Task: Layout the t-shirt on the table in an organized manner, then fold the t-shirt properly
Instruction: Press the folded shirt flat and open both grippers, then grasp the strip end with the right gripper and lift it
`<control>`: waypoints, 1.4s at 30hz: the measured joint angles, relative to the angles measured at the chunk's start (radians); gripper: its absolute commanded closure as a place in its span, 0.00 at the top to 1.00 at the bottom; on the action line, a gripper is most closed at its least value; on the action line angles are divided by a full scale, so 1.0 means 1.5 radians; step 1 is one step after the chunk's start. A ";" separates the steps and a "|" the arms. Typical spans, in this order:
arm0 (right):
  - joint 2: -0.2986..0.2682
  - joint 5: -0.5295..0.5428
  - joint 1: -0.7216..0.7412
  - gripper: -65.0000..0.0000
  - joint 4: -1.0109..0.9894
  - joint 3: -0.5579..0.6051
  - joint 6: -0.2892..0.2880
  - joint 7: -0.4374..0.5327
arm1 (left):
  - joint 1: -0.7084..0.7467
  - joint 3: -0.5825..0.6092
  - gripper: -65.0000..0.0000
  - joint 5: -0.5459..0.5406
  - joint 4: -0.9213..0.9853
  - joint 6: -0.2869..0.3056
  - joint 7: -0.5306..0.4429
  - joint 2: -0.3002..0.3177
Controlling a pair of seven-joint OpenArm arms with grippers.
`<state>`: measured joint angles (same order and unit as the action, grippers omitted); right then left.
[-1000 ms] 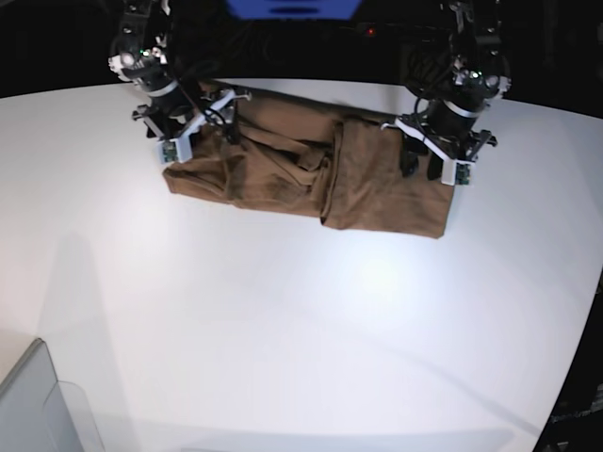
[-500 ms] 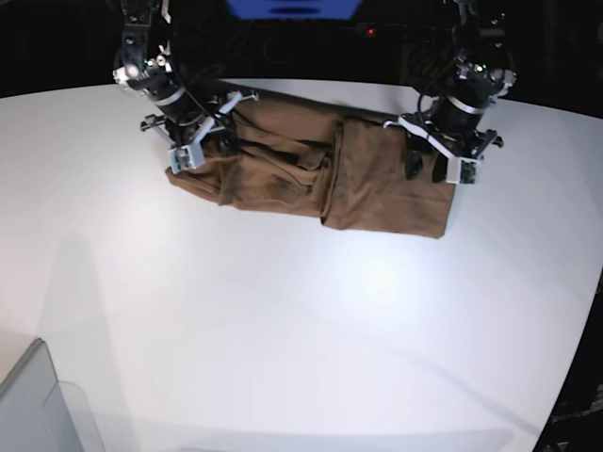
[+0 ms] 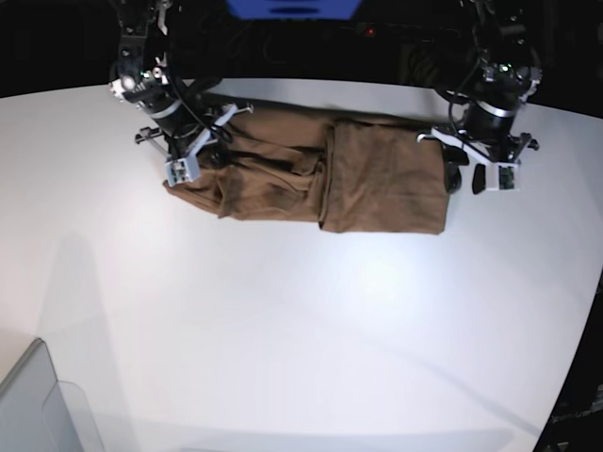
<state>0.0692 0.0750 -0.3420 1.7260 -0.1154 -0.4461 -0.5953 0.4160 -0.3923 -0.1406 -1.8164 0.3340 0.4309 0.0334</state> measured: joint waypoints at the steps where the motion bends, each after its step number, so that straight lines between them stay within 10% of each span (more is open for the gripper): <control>1: 0.000 0.000 0.005 0.00 0.000 0.001 0.000 0.000 | 0.002 -0.004 0.38 0.000 0.008 0.002 0.002 -0.001; 8: 0.000 0.000 0.022 0.00 0.000 0.001 -0.001 0.003 | 0.003 -0.046 0.36 0.000 0.020 0.002 -0.001 -0.002; 13: 0.000 0.000 0.021 0.00 0.022 0.001 -0.001 0.003 | -0.023 -0.061 0.00 0.006 0.088 -0.002 0.008 -0.002; 30: 0.002 -0.004 0.020 0.00 0.141 0.013 0.001 0.000 | -0.181 -0.046 0.00 0.001 0.202 0.002 0.164 -0.010; 42: -0.024 -0.011 0.070 0.00 0.162 0.263 0.001 -0.004 | -0.179 -0.025 0.00 -0.003 0.201 0.002 0.162 -0.013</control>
<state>0.0326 0.0589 -0.2363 1.9690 0.2790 -0.4446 -0.6018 0.1471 -0.4301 -0.1455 -1.5146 0.3370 0.6739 0.0135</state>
